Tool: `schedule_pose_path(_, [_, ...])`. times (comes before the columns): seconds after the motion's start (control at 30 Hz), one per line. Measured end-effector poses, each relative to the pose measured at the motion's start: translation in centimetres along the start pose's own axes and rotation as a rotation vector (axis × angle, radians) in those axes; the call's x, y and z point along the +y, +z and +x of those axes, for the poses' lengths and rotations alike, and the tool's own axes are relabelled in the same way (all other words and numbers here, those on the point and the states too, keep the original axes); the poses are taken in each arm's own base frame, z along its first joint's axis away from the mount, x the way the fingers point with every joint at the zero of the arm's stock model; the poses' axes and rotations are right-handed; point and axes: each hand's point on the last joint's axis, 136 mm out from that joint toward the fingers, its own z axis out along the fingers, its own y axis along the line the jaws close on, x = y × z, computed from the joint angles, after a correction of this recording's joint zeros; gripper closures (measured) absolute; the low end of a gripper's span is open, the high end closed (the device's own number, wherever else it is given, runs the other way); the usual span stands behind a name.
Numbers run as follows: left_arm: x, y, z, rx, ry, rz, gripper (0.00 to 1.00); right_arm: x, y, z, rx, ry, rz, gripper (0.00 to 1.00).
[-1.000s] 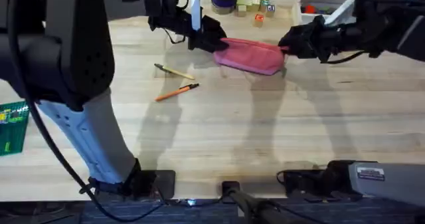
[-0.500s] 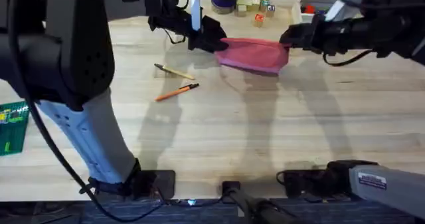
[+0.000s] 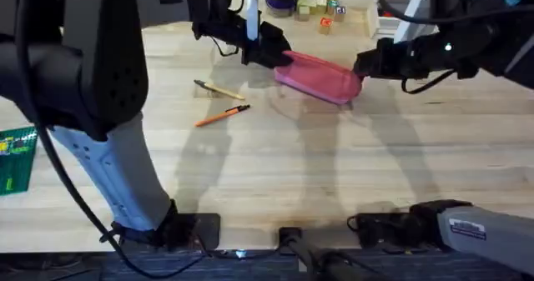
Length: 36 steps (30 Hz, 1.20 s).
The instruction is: Unzip the bag, pick up the pens from the table one at a time and place them inside, then zip the bag closed.
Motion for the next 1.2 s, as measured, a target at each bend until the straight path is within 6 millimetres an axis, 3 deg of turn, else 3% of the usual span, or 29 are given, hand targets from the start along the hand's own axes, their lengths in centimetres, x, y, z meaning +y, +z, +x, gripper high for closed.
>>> schedule_pose_path(0.37, [0.1,-0.1,0.1,0.002,-0.002,-0.002,0.959,0.7,0.2,-0.9,-0.049,-0.055,0.055,0.968])
schedule_pose_path(0.73, [0.6,-0.9,0.7,0.010,-0.013,-0.025,0.959,2.9,0.4,0.0,-0.038,-0.139,0.083,0.968])
schedule_pose_path(1.0, [0.7,-1.0,0.8,0.013,-0.015,-0.029,0.959,2.7,0.2,-1.4,-0.117,-0.104,0.173,0.968])
schedule_pose_path(1.2, [0.7,-0.9,0.7,0.010,-0.014,-0.026,0.959,2.5,-0.3,-1.0,-0.094,-0.056,0.190,0.970])
